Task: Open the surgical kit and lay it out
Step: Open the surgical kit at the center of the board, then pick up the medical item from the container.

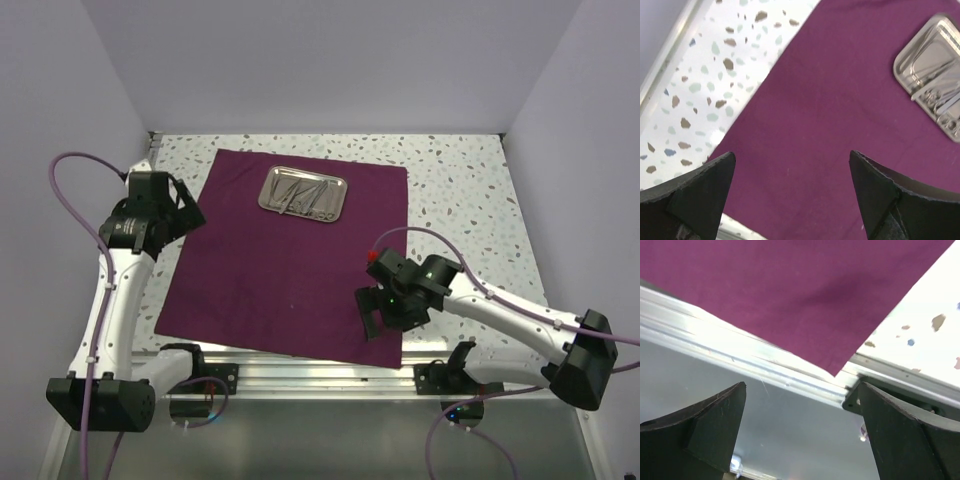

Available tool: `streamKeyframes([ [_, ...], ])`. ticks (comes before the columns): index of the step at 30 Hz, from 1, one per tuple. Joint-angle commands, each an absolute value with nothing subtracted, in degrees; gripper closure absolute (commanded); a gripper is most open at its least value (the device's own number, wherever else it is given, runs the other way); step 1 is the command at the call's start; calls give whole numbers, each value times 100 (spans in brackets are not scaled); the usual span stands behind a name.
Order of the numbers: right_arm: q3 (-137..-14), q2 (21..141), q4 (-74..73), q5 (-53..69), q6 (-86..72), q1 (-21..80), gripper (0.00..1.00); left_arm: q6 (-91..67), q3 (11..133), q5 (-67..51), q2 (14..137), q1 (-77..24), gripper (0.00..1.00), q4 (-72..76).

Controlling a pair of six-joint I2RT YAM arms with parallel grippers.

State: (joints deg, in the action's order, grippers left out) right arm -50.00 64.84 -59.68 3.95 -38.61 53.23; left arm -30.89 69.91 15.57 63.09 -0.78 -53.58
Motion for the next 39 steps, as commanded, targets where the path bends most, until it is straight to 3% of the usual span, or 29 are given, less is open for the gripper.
streamKeyframes([
  [1,-5685,6591,-6074,-96,-3894,5326,2,-3068,6636,1187,6047,-97,0,-5336],
  [10,-7399,7978,-5687,-1106,-2972,5309,2,-2321,6591,-165,6810,-298,0,-3518],
  [17,-8270,8744,-5028,-1686,-2329,5203,1,-1548,8328,-273,9390,-1212,1,-2558],
  [26,-8306,8807,-5019,-2021,-2654,4913,2,-1398,10765,176,12249,-1424,17,-2795],
  [32,-8094,8833,-5080,-2153,-2733,4782,2,-1538,11776,168,13235,-1433,43,-2865],
  [39,-8393,9219,-5273,-2118,-2628,4615,2,-1547,11918,360,13509,-1573,43,-2830],
])
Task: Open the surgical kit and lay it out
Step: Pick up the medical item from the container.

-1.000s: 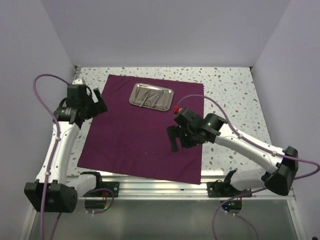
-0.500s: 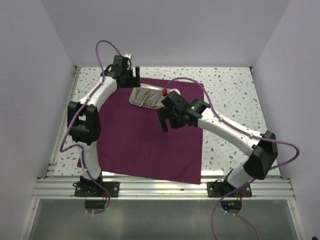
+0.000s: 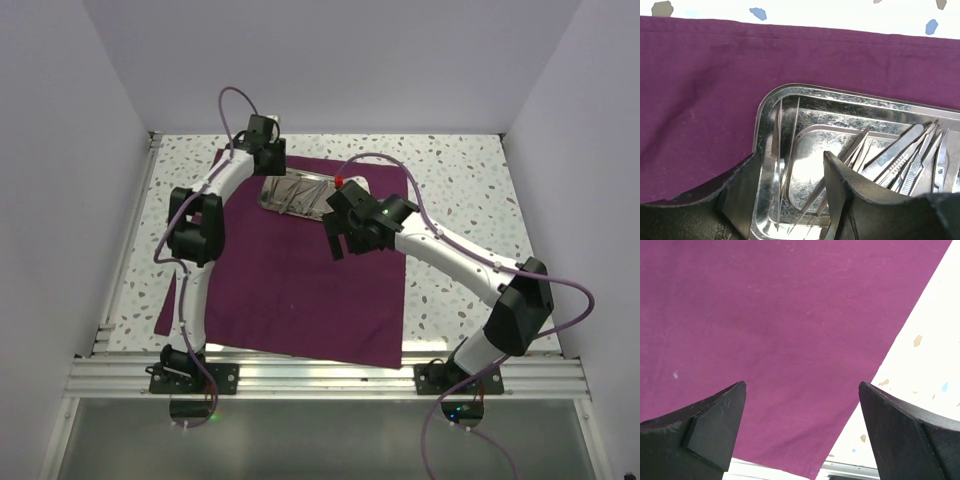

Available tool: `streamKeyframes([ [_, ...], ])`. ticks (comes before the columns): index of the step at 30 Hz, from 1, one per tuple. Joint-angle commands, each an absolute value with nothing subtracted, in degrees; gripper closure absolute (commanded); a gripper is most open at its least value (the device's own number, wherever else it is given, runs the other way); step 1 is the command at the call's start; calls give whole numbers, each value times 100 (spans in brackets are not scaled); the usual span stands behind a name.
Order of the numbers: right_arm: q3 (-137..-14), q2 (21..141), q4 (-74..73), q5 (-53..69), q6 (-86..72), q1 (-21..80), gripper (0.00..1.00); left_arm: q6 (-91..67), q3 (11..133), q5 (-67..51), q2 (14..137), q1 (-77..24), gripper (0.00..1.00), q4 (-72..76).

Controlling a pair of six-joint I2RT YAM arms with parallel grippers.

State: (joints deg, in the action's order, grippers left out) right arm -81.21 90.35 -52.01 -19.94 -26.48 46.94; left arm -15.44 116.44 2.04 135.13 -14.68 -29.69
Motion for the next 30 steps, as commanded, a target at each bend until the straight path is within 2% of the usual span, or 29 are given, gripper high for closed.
streamKeyframes([
  [1,-8437,9272,-5308,-2118,-2584,4597,2,-1538,11901,404,13517,-1582,44,-2839],
  [17,-8525,9589,-5229,-1819,-2338,4333,2,-1503,11452,598,13719,-1582,44,-2821],
  [22,-8482,9554,-5212,-1828,-2268,4289,2,-1538,11452,606,13842,-1591,48,-2865],
  [25,-8438,9536,-5194,-1828,-2224,4272,2,-1564,11487,607,13930,-1582,55,-2935],
  [30,-8420,9475,-5168,-1828,-2127,4201,2,-1617,11645,589,14106,-1591,81,-3181],
])
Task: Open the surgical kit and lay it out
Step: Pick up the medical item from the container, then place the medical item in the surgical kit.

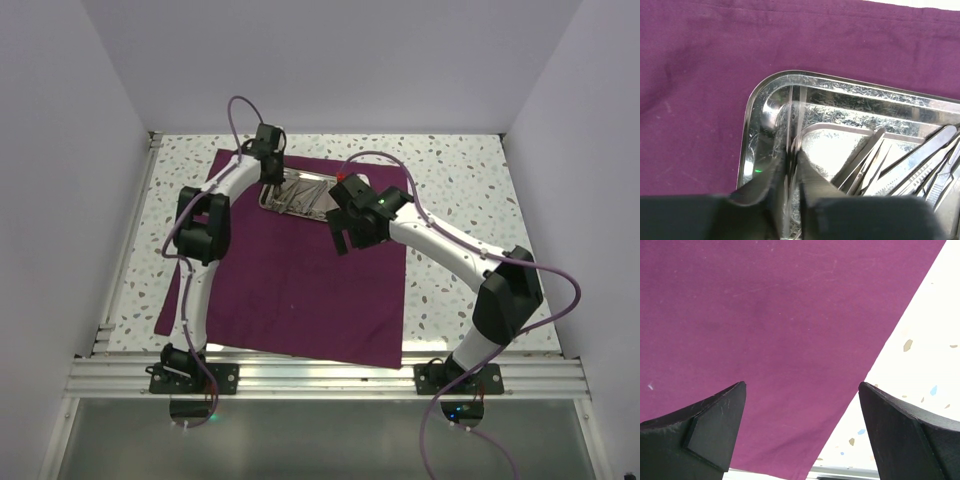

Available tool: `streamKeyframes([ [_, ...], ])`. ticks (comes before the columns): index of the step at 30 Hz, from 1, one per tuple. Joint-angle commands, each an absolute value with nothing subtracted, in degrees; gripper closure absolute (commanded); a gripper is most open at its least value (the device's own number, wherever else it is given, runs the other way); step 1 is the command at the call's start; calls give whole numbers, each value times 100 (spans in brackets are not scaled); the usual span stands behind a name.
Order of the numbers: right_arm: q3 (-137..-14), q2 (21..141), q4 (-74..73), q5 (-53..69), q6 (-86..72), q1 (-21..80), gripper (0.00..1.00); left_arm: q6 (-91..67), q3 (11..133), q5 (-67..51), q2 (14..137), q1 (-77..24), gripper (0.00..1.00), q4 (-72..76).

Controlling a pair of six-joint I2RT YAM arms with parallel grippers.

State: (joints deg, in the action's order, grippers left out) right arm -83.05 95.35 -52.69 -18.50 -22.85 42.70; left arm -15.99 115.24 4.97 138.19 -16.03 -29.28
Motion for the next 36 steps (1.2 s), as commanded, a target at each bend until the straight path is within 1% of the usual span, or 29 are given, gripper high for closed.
streamKeyframes([
  [1,-8411,9466,-5159,-1828,-2118,4201,2,-1617,11637,598,14133,-1582,85,-3208],
  [2,-8402,9466,-5142,-1811,-2101,4175,2,-1635,11645,589,14133,-1582,98,-3269],
  [3,-8394,9457,-5115,-1802,-2066,4166,2,-1643,11637,580,14124,-1582,100,-3287],
  [9,-8498,9527,-4922,-1740,-1873,4087,2,-1652,11461,563,13370,-1582,100,-3261],
  [12,-8788,9694,-4826,-1670,-1802,4026,2,-1696,11164,519,12406,-1617,100,-3296],
  [14,-9034,9852,-4720,-1626,-1784,3990,2,-1792,10453,457,11894,-1661,100,-3200],
  [15,-9131,9922,-4607,-1609,-1784,3982,2,-1845,10111,422,11309,-1679,100,-3112],
  [16,-9332,9975,-4545,-1556,-1793,3955,2,-1898,9368,404,11007,-1705,100,-2990],
  [18,-9587,10273,-4378,-1503,-1845,3938,2,-2117,8617,335,10409,-1810,100,-2769],
  [19,-9885,10414,-4333,-1459,-1872,3903,2,-2196,7935,317,9867,-1854,100,-2708],
  [21,-10211,10853,-4220,-1354,-1959,3885,2,-2451,7316,203,9189,-2012,100,-2698],
  [22,-10578,11020,-4193,-1310,-1995,3850,3,-2609,6773,202,8976,-2091,100,-2750],
  [23,-10782,11396,-4192,-1266,-2039,3832,3,-2706,6480,220,8774,-2222,100,-2768],
  [24,-10993,11591,-4192,-1266,-2091,3815,4,-2803,6199,194,8363,-2285,100,-2769],
  [25,-11430,11775,-4201,-1257,-2109,3754,6,-2908,5648,176,8167,-2355,100,-2734],
  [27,-11889,12389,-4367,-1344,-2179,3692,8,-3216,5127,71,7659,-2539,100,-2698],
  [29,-12531,12778,-4499,-1415,-2284,3578,12,-3506,4554,70,7402,-2724,99,-2716],
  [30,-12838,13084,-4587,-1459,-2303,3542,12,-3576,4257,88,7192,-2794,97,-2725],
  [32,-13042,13297,-4571,-1494,-2364,3472,12,-3709,4079,158,7050,-2883,91,-2821],
  [33,-13139,13463,-4527,-1520,-2382,3437,13,-3744,3965,176,6936,-2892,86,-2856],
  [34,-13174,13526,-4474,-1529,-2399,3402,13,-3770,3938,202,6891,-2892,74,-2952],
  [36,-13236,13658,-4334,-1573,-2426,3366,16,-3814,3894,255,6751,-2900,58,-3058],
])
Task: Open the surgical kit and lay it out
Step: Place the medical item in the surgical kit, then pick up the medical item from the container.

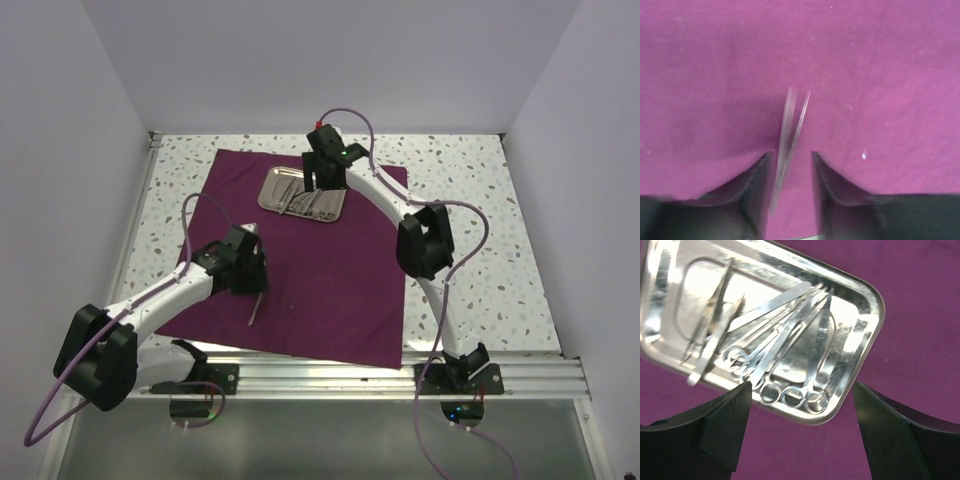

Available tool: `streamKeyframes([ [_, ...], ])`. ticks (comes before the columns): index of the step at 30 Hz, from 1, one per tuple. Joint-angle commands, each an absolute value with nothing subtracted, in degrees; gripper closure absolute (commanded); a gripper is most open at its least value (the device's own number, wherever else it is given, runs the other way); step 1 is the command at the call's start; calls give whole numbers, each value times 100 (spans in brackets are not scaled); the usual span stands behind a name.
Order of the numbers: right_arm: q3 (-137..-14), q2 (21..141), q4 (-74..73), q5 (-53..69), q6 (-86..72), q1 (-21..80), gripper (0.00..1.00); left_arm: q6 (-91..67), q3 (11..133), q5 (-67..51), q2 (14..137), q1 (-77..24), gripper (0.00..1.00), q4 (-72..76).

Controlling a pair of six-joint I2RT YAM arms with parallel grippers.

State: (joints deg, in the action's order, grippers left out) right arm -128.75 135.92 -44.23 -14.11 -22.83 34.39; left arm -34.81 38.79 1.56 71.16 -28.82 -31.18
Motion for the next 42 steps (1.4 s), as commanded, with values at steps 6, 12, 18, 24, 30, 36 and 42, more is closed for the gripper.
streamKeyframes([
  [6,-13859,14343,-4210,-1582,-2329,3278,23,-3955,3893,281,6320,-2909,27,-3366],
  [12,-14106,14739,-4017,-1740,-2382,3252,35,-3955,3946,290,6240,-2909,28,-3577],
  [18,-14150,14967,-3999,-1784,-2470,3208,40,-3832,4078,264,6346,-2909,29,-3612],
  [24,-14045,15117,-3894,-1863,-2487,3199,44,-3692,4236,299,6530,-2909,30,-3665],
  [30,-13679,15004,-3807,-2057,-2742,3129,46,-3543,4350,325,6618,-2909,30,-3691],
  [36,-13359,14792,-3647,-1987,-2891,3032,46,-3402,4509,501,6715,-2909,30,-3779],
  [42,-13035,14625,-3428,-1907,-2979,3032,46,-3322,4535,519,6847,-2909,30,-3744],
])
